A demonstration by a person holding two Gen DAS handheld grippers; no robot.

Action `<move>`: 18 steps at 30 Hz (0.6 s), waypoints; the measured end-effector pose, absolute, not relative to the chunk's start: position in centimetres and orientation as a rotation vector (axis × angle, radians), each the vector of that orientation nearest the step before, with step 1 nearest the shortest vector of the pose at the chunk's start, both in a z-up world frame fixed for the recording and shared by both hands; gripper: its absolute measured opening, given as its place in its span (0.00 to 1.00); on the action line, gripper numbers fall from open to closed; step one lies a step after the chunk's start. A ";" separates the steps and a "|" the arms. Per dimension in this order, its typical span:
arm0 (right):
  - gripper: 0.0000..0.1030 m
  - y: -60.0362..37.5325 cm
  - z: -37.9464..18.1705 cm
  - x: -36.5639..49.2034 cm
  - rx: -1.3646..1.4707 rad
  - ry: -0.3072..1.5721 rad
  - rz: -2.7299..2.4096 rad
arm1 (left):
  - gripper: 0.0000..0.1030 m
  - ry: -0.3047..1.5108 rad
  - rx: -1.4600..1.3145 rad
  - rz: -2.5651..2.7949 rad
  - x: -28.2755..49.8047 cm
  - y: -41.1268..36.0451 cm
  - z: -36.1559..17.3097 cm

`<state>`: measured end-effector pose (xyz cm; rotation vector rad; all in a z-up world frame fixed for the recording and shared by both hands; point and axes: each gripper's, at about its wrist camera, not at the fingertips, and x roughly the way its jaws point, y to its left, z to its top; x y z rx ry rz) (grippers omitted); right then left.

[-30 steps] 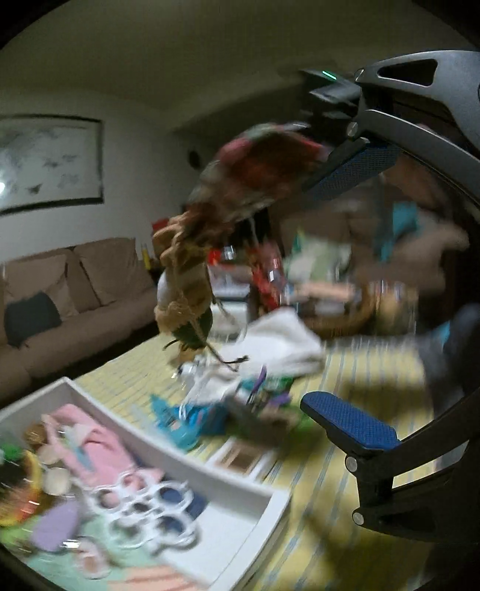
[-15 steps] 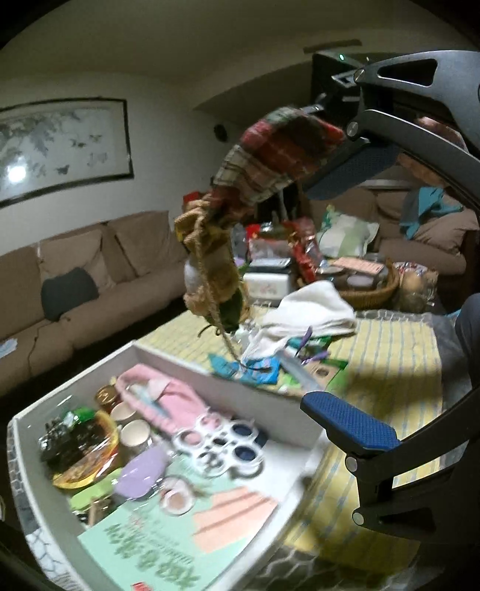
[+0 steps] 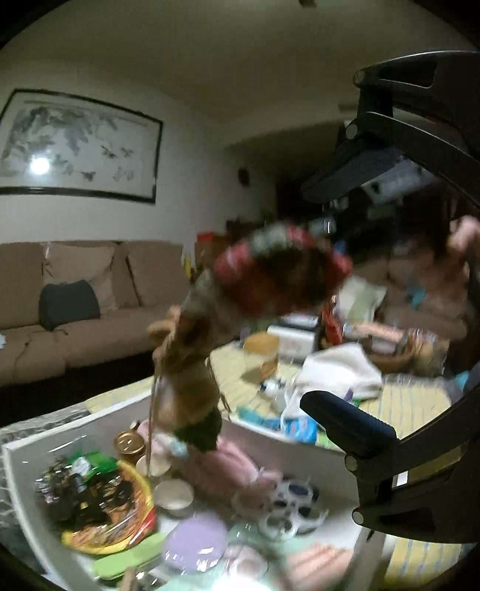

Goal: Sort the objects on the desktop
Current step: 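Carry the plaid snowman doll in the right gripper toward the white box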

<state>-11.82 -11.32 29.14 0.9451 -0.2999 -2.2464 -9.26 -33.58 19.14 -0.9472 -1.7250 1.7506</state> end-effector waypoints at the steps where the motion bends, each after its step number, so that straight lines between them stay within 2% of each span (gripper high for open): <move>1: 0.16 -11.6 28.6 -12.0 0.943 -0.299 -2.243 | 0.99 -1.718 -0.933 1.773 -9.6 -33.8 19.0; 2: 0.16 -11.9 28.1 -12.3 0.950 -0.294 -2.229 | 0.98 -1.693 -0.949 1.788 -10.0 -33.8 18.8; 3: 0.16 -12.1 27.5 -12.4 0.962 -0.284 -2.220 | 0.92 -1.656 -0.995 1.789 -10.9 -33.5 18.2; 4: 0.16 -12.3 27.0 -12.5 0.971 -0.280 -2.214 | 0.77 -1.655 -1.028 1.780 -11.3 -33.3 17.6; 7: 0.15 -12.9 25.6 -12.7 1.003 -0.253 -2.209 | 0.63 -1.707 -1.072 1.704 -12.3 -32.8 15.4; 12: 0.15 -13.1 23.8 -13.4 1.045 -0.241 -2.204 | 0.59 -1.838 -1.132 1.638 -13.9 -33.0 12.8; 15: 0.15 -12.8 23.7 -13.6 1.031 -0.249 -2.218 | 0.59 -1.931 -1.034 1.633 -15.0 -34.3 12.5; 17: 0.15 -12.8 23.6 -13.9 1.032 -0.238 -2.221 | 0.52 -1.850 -1.100 1.671 -16.5 -33.9 13.0; 18: 0.15 -12.8 23.6 -14.0 1.031 -0.240 -2.225 | 0.38 -1.811 -1.145 1.702 -17.2 -33.8 13.1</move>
